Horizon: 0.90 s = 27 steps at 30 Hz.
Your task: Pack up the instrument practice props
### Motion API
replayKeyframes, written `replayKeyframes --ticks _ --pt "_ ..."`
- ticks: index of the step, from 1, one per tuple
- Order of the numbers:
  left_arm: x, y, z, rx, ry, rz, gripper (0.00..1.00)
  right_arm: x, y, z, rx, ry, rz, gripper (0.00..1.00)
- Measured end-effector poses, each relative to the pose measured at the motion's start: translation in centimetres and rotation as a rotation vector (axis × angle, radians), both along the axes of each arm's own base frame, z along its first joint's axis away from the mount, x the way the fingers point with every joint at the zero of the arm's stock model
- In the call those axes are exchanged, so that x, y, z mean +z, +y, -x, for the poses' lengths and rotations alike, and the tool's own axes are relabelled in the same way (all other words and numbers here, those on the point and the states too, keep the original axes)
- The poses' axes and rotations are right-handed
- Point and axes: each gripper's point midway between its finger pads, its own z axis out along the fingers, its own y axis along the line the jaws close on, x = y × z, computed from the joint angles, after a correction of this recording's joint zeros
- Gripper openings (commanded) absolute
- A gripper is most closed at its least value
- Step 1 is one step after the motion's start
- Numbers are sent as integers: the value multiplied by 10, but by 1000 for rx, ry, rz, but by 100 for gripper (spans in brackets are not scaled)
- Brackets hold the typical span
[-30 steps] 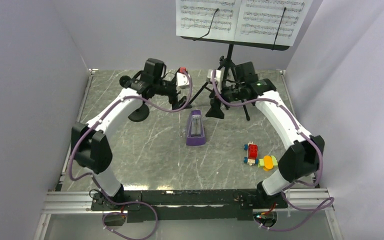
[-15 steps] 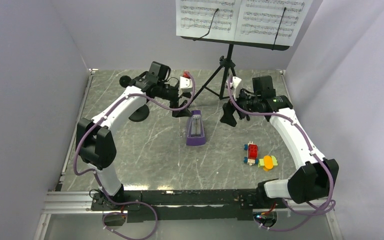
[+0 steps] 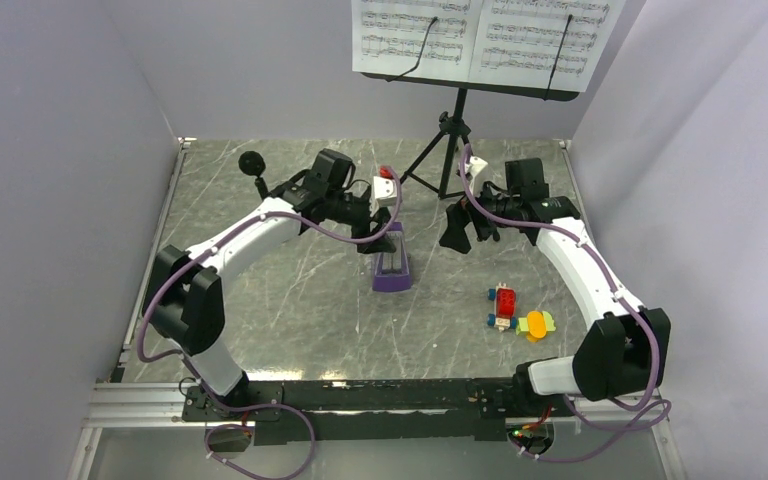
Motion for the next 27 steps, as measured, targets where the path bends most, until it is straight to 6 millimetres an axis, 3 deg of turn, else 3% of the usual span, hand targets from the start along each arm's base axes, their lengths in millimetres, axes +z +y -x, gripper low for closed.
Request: replayKeyframes --ticks 7,12,19,23,27 --pt "3 2 0 32 -1 1 47 -6 1 2 -4 24 -14 100" --pt "3 18 -1 25 -9 -52 35 -6 2 2 0 24 -18 100" --pt "5 81 -3 82 9 -153 2 -9 4 -4 4 39 -19 100" --pt "3 112 6 106 -12 -218 0 -6 6 -9 10 37 -26 100" --pt "4 136 28 126 -27 -261 1 -2 8 -12 19 29 -33 100"
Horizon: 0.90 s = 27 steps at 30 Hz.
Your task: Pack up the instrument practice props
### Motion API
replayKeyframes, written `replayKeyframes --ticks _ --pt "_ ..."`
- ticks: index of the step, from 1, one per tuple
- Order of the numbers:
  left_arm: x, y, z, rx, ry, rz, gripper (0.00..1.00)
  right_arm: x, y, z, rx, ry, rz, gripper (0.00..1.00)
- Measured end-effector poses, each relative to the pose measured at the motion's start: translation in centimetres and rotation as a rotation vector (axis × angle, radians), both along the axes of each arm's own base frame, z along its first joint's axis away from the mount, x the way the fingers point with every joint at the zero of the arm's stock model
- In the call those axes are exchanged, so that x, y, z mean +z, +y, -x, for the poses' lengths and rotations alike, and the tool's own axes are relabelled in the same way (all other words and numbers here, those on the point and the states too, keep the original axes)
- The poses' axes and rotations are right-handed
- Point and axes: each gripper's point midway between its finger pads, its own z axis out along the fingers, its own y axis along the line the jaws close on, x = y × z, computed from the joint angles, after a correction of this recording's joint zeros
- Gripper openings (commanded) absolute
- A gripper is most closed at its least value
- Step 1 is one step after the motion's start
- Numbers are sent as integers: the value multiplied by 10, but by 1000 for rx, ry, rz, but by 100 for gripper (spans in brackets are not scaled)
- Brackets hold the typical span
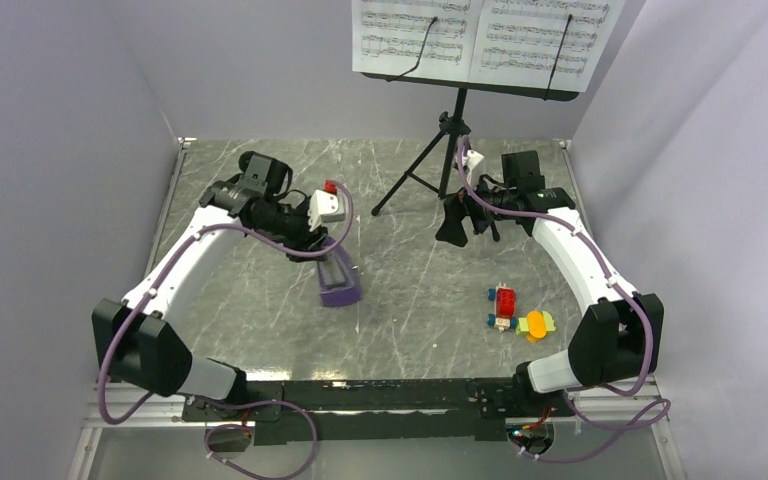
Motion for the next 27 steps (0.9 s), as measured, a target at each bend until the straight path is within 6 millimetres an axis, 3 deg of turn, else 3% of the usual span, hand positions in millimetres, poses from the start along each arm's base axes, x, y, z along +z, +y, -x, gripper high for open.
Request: replayKeyframes --ticks 10,13,19,27 --pt "-1 32 19 34 -20 -98 1 2 6 0 29 1 -4 100" --pt "-2 53 21 47 -45 -162 1 2 8 1 37 4 -3 100" --pt "0 115 29 132 -118 -324 1 2 10 3 50 8 -5 100" --pt "2 162 31 184 -154 -453 1 -1 16 0 67 24 -8 100"
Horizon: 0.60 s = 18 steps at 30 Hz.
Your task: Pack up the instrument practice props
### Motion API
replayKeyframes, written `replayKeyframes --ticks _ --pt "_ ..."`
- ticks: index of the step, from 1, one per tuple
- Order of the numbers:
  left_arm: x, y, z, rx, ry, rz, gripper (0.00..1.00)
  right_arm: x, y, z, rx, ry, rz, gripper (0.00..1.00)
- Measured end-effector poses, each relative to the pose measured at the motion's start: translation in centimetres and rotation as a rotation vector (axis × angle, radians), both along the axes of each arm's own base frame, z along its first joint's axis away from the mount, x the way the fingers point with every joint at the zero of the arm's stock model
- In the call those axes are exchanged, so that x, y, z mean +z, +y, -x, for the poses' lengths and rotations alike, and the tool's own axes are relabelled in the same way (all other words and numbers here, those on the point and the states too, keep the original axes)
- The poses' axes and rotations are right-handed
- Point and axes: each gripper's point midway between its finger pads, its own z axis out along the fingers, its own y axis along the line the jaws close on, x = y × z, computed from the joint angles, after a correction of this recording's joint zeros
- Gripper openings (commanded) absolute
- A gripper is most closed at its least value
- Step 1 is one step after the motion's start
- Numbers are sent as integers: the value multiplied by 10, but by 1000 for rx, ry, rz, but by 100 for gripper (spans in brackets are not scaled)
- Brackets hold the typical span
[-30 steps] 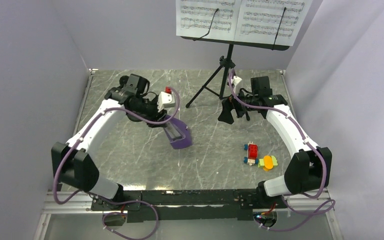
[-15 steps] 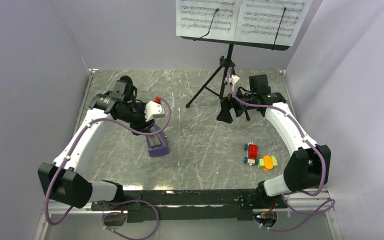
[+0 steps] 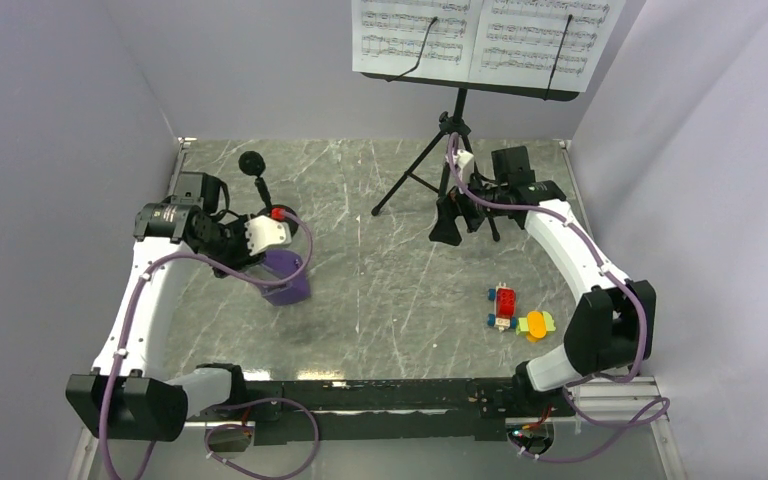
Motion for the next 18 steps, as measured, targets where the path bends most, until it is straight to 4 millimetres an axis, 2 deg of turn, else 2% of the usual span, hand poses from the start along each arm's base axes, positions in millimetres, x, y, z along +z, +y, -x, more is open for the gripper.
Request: replayKeyframes --ticks 5,10,13,18 --pt "0 29 6 9 20 -65 0 -3 5 -4 12 15 -3 100" --pt "12 85 3 91 16 -136 0 -2 9 -6 26 22 -14 100" --pt "19 112 3 100 -17 -199 0 -1 10 -6 29 22 -16 100" --pt "19 136 11 81 -4 -276 1 -1 12 -10 32 22 -16 100"
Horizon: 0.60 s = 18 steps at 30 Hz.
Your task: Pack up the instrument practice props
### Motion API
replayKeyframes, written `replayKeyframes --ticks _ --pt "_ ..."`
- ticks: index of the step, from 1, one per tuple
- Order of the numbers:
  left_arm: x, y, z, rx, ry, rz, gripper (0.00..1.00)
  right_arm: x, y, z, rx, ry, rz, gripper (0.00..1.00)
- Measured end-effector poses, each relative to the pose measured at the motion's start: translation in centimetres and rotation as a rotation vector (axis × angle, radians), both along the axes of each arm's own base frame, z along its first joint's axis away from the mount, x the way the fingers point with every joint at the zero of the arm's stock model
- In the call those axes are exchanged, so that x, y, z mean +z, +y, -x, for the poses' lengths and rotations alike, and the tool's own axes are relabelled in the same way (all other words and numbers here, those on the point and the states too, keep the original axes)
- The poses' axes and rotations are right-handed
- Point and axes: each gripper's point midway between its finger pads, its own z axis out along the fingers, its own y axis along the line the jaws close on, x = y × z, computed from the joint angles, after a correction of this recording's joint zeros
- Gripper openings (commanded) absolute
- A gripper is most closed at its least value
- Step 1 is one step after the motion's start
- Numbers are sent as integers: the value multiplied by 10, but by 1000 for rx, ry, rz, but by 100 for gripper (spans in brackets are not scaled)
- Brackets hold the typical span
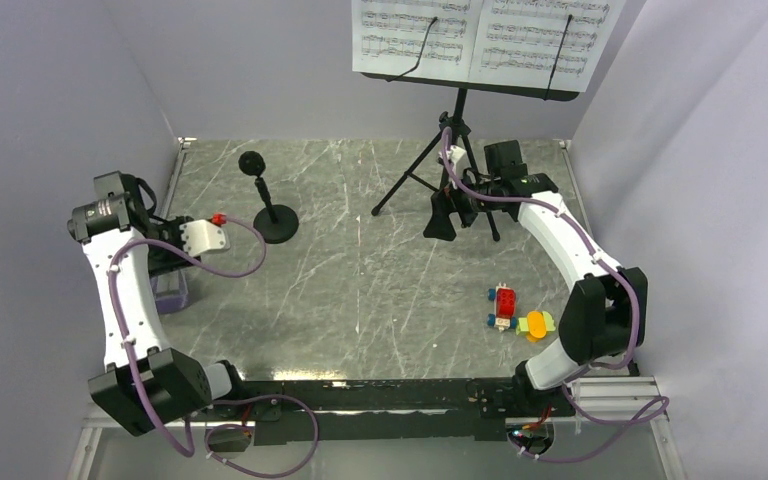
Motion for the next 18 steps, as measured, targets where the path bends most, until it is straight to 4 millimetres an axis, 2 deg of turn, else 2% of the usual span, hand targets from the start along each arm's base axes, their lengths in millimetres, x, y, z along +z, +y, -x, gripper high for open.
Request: replayKeyframes --ticks 11,18 --pt "-12 46 18 32 38 -39 0 -1 1 1 2 -1 4 100" --pt "-12 50 18 -8 31 -58 1 -3 0 2 1 2 8 100"
